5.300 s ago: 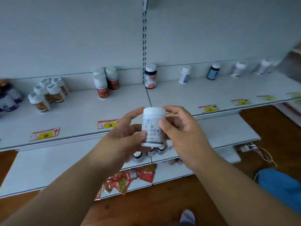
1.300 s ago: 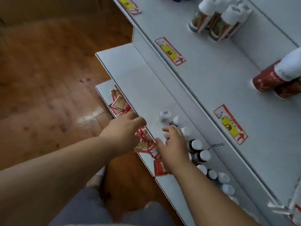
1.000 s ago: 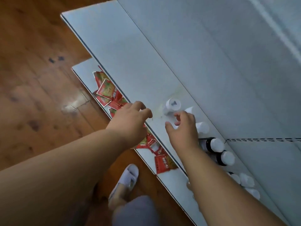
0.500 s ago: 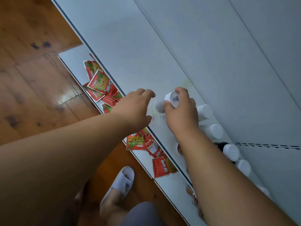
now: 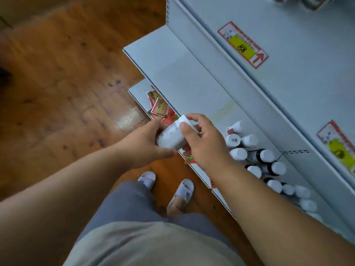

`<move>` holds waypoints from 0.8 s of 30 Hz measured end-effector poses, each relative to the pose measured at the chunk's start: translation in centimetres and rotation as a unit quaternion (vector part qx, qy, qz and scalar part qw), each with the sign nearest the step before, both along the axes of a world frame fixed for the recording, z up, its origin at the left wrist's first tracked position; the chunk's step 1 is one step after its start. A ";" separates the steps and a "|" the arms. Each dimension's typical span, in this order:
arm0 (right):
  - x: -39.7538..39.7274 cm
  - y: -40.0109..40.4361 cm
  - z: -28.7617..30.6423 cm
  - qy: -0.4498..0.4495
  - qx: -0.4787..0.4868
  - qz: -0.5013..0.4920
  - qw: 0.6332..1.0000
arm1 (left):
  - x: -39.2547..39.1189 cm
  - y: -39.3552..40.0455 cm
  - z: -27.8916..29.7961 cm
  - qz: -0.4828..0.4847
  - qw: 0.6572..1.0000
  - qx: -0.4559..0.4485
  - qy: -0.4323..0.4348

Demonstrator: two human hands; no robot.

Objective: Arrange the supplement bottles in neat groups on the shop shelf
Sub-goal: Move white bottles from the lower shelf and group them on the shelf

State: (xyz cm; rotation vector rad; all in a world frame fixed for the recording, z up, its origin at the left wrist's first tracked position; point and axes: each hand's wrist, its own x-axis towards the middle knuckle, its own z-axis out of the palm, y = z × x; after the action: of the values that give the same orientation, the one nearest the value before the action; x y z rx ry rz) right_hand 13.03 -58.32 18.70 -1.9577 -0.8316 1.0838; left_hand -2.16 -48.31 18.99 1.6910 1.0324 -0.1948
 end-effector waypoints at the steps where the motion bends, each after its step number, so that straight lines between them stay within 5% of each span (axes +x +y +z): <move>1: -0.5 -0.2 1.5 0.000 0.005 0.008 1.000 | -1.0 -0.3 1.4 0.022 0.999 -0.042 -0.020; 4: -1.9 -0.4 5.6 0.010 0.021 -0.002 1.000 | -2.7 -0.7 4.5 0.058 0.970 -0.203 -0.122; 10: -4.8 -0.9 12.9 0.001 0.098 -0.158 0.983 | -2.8 1.3 9.6 0.001 0.808 -0.539 -0.238; 16: -7.3 -4.4 18.1 -0.016 0.168 -0.262 0.950 | -1.4 1.3 13.8 -0.152 0.779 -0.564 -0.228; 24: -6.5 -15.8 20.9 -0.124 0.182 -0.429 0.876 | 3.6 -9.2 18.4 -0.291 0.845 -0.393 -0.218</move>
State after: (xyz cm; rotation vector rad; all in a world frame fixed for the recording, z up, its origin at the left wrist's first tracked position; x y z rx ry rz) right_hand 6.49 -74.17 39.62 -1.8358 -0.1840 0.1356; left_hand 1.42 -57.56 37.43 1.1383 0.0201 -0.5205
